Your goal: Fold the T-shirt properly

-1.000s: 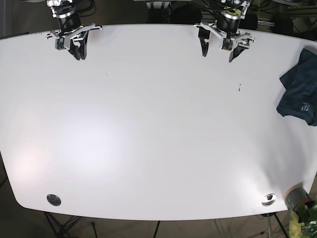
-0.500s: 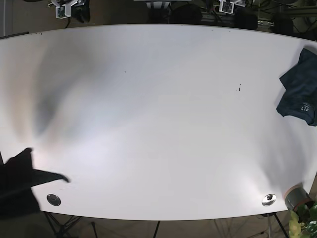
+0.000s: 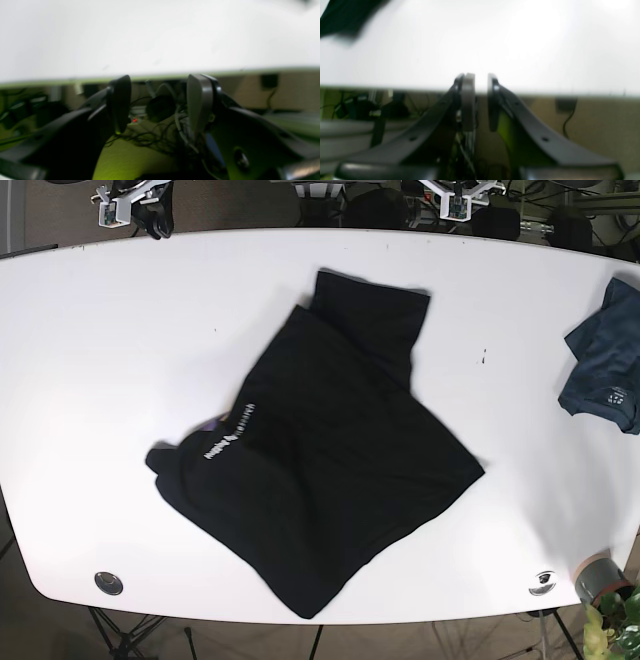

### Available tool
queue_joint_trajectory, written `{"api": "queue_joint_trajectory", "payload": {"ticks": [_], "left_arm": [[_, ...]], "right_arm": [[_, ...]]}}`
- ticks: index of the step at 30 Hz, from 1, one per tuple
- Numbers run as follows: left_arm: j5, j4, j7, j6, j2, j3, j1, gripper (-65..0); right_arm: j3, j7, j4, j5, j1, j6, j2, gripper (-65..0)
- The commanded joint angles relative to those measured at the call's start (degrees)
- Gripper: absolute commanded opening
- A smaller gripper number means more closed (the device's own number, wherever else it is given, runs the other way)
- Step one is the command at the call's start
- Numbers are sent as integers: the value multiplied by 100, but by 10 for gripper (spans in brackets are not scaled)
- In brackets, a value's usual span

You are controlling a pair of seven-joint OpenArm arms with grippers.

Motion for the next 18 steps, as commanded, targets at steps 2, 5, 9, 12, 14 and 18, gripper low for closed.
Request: {"api": "queue_joint_trajectory", "payload": {"ticks": [2, 5, 9, 12, 14, 18], "left_arm": [[-13, 64, -145, 45, -7, -41, -315, -325], [-13, 99, -145, 45, -24, -41, -394, -322], [-4, 117, -119, 45, -24, -50, -605, -265], [5, 108, -110, 45, -24, -58, -754, -187], [5, 99, -110, 45, -33, -58, -886, -142], [14, 82, -110, 45, -51, -58, -1176, -132]], "right_arm": [[35, 159, 89, 56, 173, 28, 43, -572], [26, 151, 106, 56, 305, 28, 43, -572], [26, 133, 106, 56, 568, 19, 43, -572], [26, -87, 106, 56, 779, 28, 43, -572], [26, -368, 106, 56, 1017, 28, 61, -572], [26, -931, 106, 56, 1553, 37, 61, -572]]}}
